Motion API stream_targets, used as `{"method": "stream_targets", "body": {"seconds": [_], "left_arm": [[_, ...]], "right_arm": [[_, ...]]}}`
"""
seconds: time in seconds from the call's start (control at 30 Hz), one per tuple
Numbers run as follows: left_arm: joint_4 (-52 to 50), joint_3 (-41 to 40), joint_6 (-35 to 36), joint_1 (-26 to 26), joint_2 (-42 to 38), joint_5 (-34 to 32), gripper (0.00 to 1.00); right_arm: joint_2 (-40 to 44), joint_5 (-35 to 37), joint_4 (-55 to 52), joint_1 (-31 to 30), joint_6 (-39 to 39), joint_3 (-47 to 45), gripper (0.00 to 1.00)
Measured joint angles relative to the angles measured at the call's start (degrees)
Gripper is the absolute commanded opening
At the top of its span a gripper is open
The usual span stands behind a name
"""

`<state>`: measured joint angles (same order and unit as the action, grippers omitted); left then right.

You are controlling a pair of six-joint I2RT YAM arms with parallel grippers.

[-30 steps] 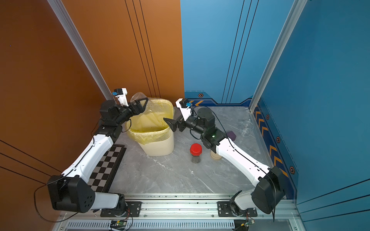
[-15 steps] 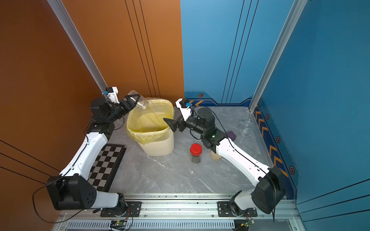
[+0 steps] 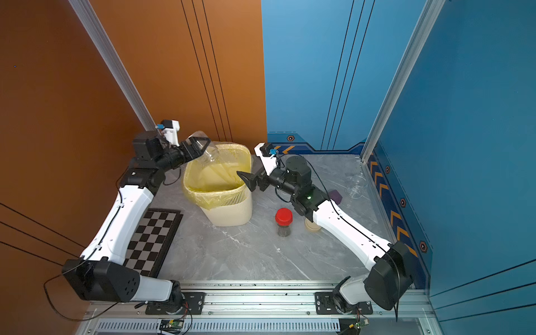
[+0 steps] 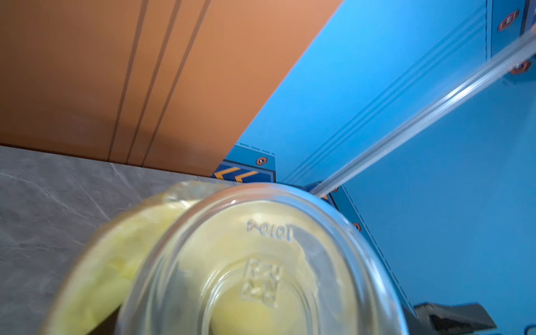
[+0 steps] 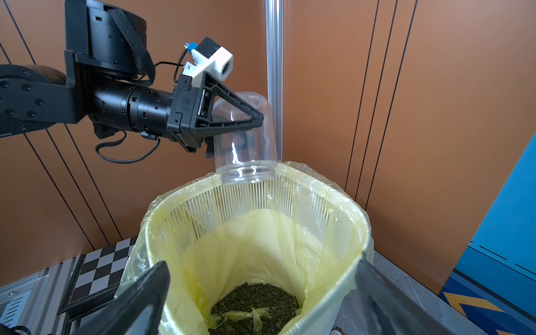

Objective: Empty moldy tea leaves from jars
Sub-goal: Pour the moldy tea leaves from the jar into the trash bin.

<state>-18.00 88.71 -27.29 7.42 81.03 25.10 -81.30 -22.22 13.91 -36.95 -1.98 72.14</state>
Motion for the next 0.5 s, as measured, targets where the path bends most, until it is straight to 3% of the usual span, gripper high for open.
{"method": "stream_targets", "body": {"seconds": [0.1, 0.2, 0.3, 0.5], "left_arm": [[-6.4, 4.5, 8.8, 6.9, 0.0, -2.5, 0.54], [-10.1, 6.9, 16.9, 9.6, -0.6, -6.7, 0.53], [-12.9, 7.6, 25.1, 12.6, -1.0, -14.3, 0.54], [-16.4, 9.8, 43.1, 23.4, -0.5, -29.2, 0.55]], "right_arm": [[0.0, 0.0, 0.0, 0.0, 0.0, 0.0, 1.00], [0.0, 0.0, 0.0, 0.1, 0.0, -0.2, 1.00], [0.0, 0.0, 0.0, 0.3, 0.0, -1.0, 1.00], [0.1, 0.0, 0.0, 0.7, 0.0, -1.9, 1.00]]}}
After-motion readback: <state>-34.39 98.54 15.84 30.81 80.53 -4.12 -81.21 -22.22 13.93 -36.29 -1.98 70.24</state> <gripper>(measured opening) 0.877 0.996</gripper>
